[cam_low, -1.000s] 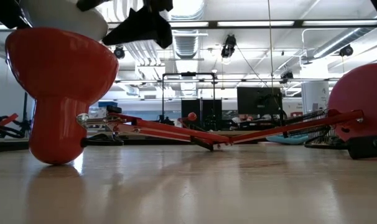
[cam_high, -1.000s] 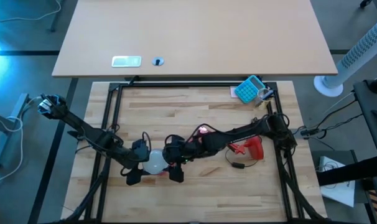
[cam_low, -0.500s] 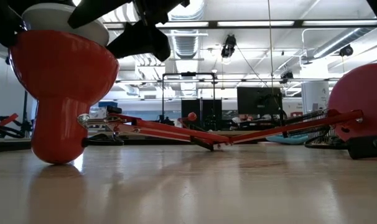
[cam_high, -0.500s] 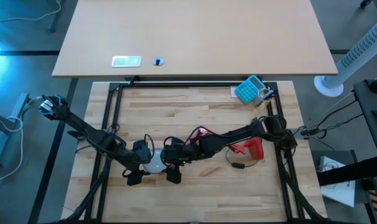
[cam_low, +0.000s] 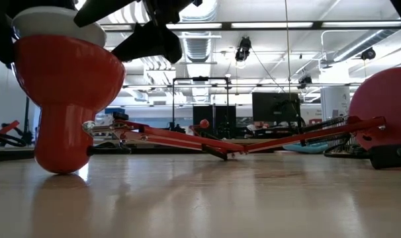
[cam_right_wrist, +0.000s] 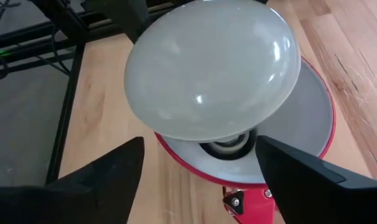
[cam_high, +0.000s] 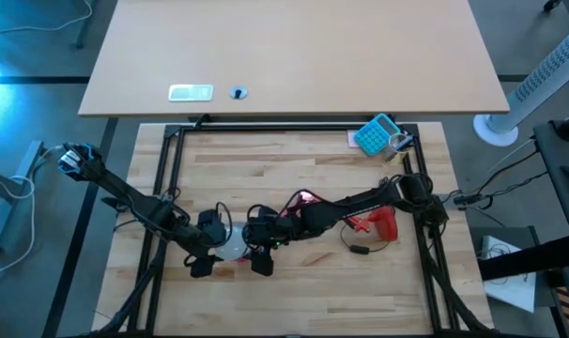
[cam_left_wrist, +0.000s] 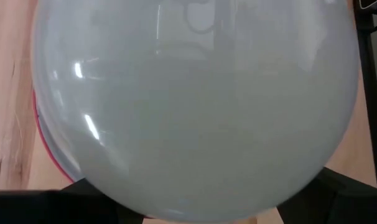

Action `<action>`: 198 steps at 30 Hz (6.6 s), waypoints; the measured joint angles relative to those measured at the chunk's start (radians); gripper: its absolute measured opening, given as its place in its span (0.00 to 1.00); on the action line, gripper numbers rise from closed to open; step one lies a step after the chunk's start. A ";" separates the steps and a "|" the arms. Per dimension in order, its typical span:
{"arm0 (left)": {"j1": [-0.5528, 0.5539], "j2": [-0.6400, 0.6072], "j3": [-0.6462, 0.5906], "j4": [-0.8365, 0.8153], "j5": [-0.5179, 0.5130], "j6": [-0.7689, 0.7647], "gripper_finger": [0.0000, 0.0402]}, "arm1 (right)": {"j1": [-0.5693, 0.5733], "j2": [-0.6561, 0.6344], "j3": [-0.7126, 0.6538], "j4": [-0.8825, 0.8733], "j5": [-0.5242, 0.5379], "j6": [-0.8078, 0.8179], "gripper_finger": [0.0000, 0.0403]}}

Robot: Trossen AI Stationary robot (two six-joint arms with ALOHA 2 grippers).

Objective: Screw lightbulb
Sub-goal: Insert the lightbulb into the orange desk lamp

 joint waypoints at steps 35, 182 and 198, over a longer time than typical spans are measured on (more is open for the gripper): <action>0.001 -0.028 -0.003 -0.011 -0.004 -0.005 0.67 | -0.033 -0.043 0.001 -0.127 0.023 -0.174 0.86; 0.002 -0.194 0.002 -0.259 -0.228 -0.217 0.67 | -0.165 0.054 0.001 0.118 0.028 0.028 0.03; 0.002 -0.209 0.030 -0.322 -0.231 -0.213 0.67 | -0.166 0.054 0.001 0.111 0.023 0.028 0.03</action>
